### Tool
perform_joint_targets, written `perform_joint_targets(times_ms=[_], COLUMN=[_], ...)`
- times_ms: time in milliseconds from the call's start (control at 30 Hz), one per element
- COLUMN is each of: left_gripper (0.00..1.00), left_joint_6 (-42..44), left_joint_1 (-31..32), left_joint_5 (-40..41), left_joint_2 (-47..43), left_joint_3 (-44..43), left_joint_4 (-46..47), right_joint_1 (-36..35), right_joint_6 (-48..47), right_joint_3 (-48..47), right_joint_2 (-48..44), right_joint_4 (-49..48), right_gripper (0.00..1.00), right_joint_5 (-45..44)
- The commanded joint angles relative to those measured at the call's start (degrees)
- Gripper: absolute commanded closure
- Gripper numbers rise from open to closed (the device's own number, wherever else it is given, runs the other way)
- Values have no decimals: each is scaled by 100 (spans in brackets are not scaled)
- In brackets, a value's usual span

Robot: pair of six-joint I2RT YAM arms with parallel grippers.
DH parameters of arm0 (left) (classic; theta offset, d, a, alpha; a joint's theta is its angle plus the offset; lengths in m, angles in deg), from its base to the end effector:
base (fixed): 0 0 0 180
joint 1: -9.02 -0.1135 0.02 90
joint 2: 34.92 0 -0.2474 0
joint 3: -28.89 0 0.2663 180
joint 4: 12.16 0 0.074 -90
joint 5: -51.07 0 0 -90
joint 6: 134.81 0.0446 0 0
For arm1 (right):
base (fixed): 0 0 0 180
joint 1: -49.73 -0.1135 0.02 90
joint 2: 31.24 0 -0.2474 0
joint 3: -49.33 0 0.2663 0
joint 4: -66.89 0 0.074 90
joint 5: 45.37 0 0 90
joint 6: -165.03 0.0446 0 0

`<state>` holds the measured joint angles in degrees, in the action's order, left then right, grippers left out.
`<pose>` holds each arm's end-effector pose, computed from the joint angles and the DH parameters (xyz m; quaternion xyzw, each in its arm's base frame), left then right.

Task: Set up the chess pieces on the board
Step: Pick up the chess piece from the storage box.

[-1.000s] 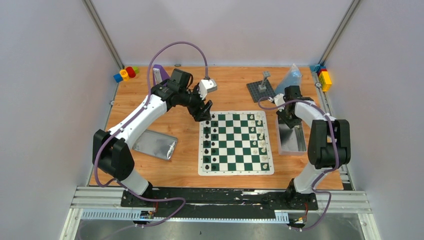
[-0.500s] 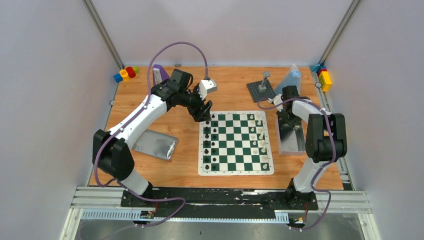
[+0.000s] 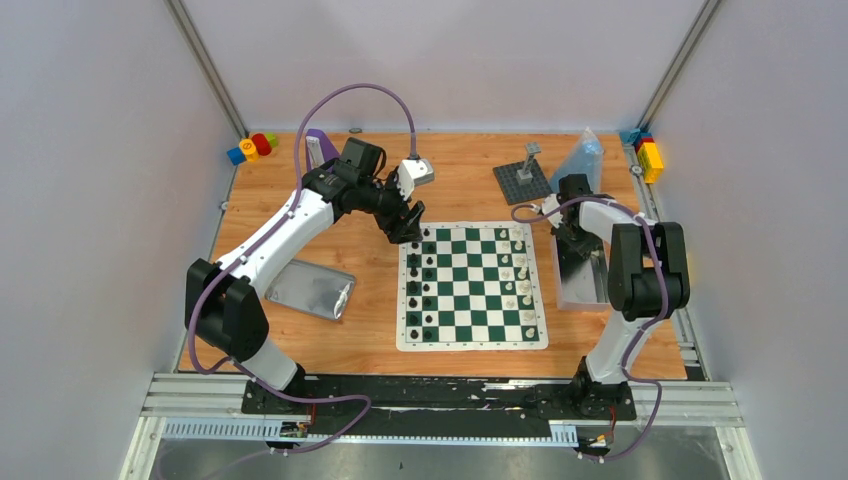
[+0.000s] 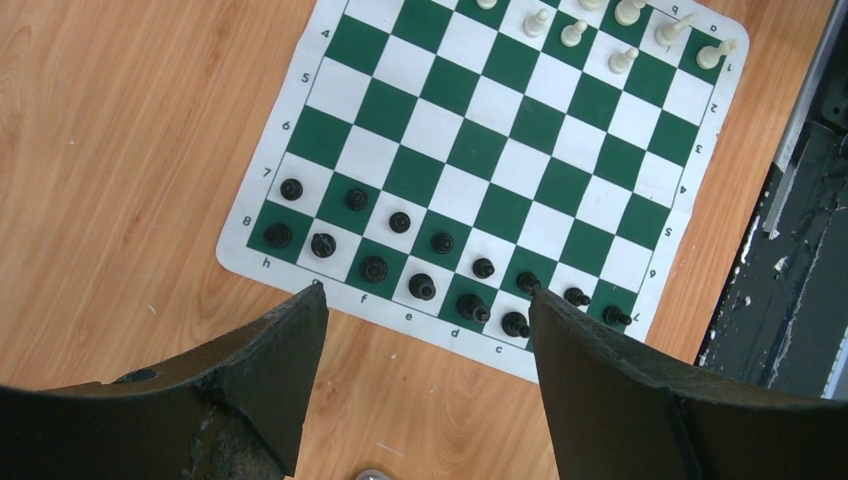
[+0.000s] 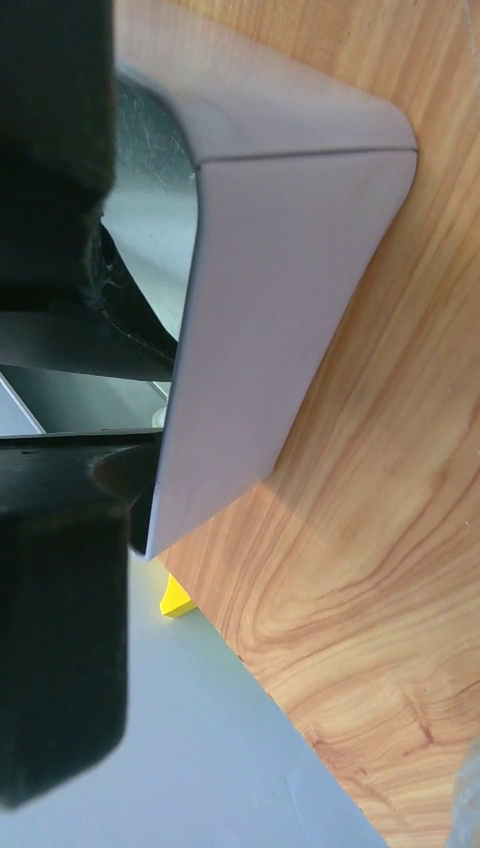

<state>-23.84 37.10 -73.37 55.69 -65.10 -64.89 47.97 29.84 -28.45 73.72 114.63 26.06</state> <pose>0.3063 -0.1920 0.2925 0.4653 0.7722 -0.2976 0.3139 0.3513 -0.0034 0.1186 -0.3703 0.9058 -0.1965 0.0611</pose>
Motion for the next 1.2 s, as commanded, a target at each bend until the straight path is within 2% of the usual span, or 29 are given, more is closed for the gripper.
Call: perform_joint_targets(times_ms=[0,333,633,967,1167], left_gripper=[19,19,19,19,19], left_joint_6=[47,41,50,56,52], left_joint_1=[-21,-22,-27,-30,-31], left_joint_5=[-139,-134,-125,-125,-100], left_joint_2=[-114,-113,-121,-147,-160], left_joint_3=[-143,-147,-128,-129,-151], left_joint_4=[-11,-18,-29,-36,-49], right_joint_1=[-17,-31,-72,-82,-84], right_joint_6=[-192,-438,-475,-337,-65], right_joint_3=[-35,-132,-287,-318,-429], right_joint_2=[123,270,337,50,-353], right_joint_4=[23,79,79,243,546], right_gripper=[76,77,86,94,96], right_joint_5=[-259,-316,-248,-63,429])
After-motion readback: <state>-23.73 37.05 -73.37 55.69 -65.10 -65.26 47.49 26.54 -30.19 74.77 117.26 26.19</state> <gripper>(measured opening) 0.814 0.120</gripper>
